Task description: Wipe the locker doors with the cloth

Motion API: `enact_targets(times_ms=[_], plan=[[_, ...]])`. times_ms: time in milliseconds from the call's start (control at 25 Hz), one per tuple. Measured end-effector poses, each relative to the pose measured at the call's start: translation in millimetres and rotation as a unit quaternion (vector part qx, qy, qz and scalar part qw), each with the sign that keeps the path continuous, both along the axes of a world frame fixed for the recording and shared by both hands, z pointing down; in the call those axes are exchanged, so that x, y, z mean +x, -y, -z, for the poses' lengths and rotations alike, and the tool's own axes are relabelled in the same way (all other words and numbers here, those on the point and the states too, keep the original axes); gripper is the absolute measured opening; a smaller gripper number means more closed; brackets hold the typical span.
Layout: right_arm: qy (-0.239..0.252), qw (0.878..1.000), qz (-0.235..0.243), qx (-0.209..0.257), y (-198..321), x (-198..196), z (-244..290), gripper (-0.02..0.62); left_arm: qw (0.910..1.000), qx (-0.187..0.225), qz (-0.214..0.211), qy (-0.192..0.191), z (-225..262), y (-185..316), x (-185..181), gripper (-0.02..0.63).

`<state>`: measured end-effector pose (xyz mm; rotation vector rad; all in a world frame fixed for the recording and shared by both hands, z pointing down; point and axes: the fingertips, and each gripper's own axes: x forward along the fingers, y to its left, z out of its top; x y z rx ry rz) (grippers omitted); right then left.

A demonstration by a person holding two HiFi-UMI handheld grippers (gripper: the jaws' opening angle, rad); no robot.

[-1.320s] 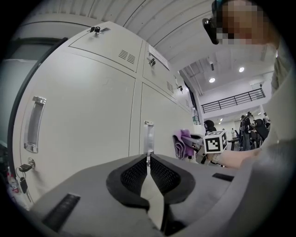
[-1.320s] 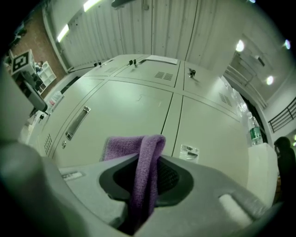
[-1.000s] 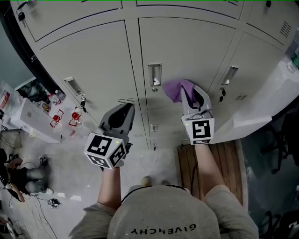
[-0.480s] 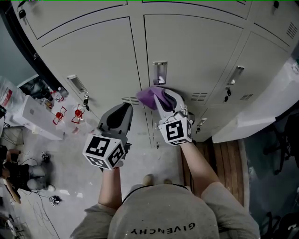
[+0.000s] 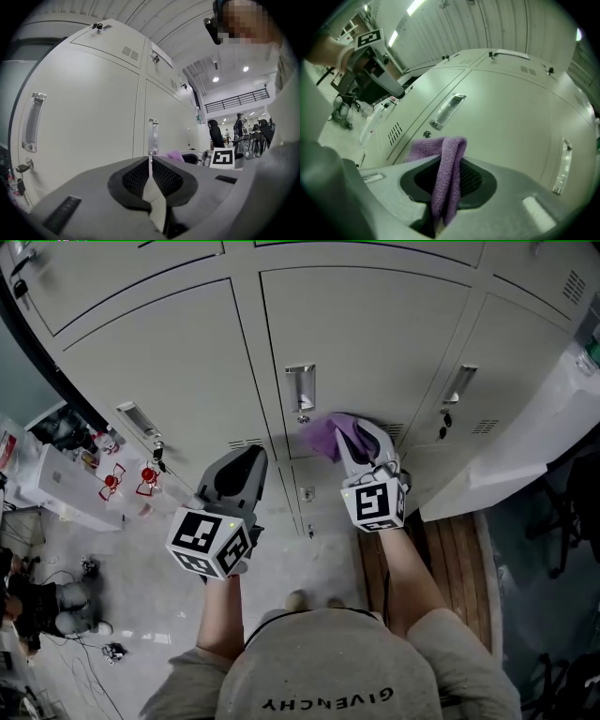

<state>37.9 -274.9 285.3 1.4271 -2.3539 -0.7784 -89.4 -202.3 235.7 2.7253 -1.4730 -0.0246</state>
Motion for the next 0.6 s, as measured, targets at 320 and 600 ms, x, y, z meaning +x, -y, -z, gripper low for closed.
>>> enact_targets(times_ms=[320, 600], plan=[[-0.007, 0.997, -0.079, -0.010, 10, 84, -12, 0.077, 0.9997, -0.001, -0.025, 0.002, 0, 7, 25, 0.018], [-0.007, 0.990, -0.136, -0.022, 17, 140, -20, 0.077, 0.9993, -0.001, -0.036, 0.004, 0, 8, 37, 0.018]])
